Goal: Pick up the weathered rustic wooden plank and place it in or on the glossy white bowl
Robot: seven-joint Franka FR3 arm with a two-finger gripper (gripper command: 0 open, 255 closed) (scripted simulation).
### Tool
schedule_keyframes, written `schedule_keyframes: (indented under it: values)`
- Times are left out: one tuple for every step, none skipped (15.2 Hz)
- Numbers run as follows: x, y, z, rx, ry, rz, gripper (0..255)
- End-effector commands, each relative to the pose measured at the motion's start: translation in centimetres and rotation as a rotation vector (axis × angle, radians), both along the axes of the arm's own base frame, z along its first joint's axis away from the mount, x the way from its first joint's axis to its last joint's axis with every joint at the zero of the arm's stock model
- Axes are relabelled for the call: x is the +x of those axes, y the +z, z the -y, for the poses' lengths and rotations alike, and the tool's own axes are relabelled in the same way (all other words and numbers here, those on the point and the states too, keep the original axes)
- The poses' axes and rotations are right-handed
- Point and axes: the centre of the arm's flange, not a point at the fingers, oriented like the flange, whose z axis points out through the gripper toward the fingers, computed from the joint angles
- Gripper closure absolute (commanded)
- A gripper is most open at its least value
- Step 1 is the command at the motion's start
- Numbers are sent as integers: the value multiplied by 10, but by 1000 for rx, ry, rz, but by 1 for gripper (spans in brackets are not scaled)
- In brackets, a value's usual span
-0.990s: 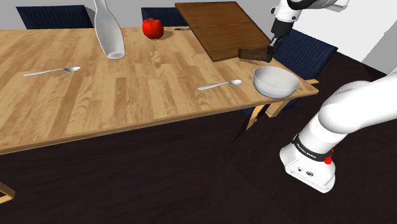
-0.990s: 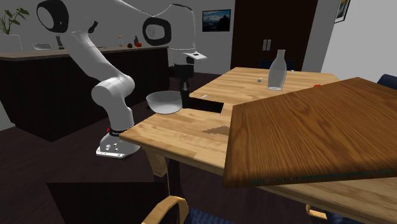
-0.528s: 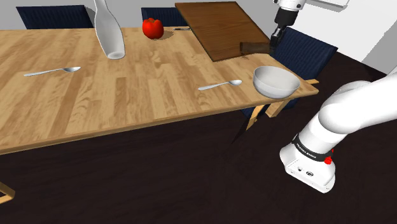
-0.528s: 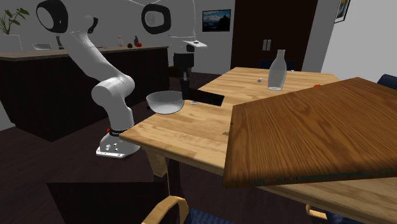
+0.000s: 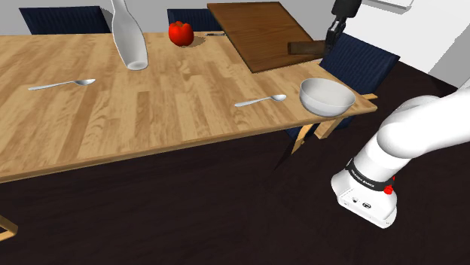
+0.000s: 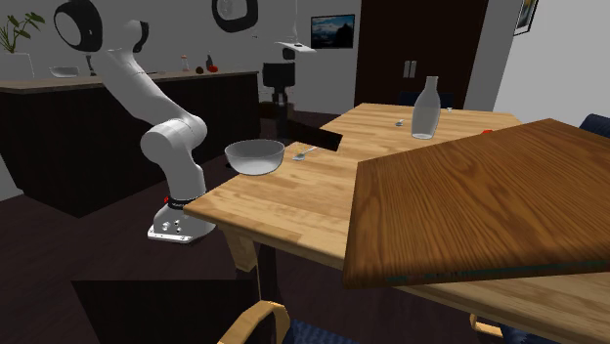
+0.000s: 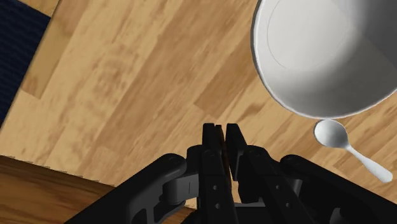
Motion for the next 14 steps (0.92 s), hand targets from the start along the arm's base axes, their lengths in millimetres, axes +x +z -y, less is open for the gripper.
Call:
schedule_keyframes:
  values:
    - [-19, 2, -6, 0, 0, 0, 255]
    - [-32, 2, -9, 0, 0, 0, 255]
    - [-45, 1, -12, 0, 0, 0, 255]
    - [-58, 1, -16, 0, 0, 0, 255]
    - [-70, 0, -19, 0, 0, 0, 255]
    - [-83, 0, -22, 0, 0, 0, 255]
    - [-96, -1, -25, 0, 0, 0, 255]
    - [-109, -1, -28, 0, 0, 0, 255]
    - [-122, -2, -31, 0, 0, 0, 255]
    - [-135, -2, -34, 0, 0, 0, 255]
    - [-147, -3, -37, 0, 0, 0, 255]
    - [-160, -3, -40, 0, 0, 0, 255]
    - [-173, -4, -44, 0, 0, 0, 255]
    - [-184, -4, -46, 0, 0, 0, 255]
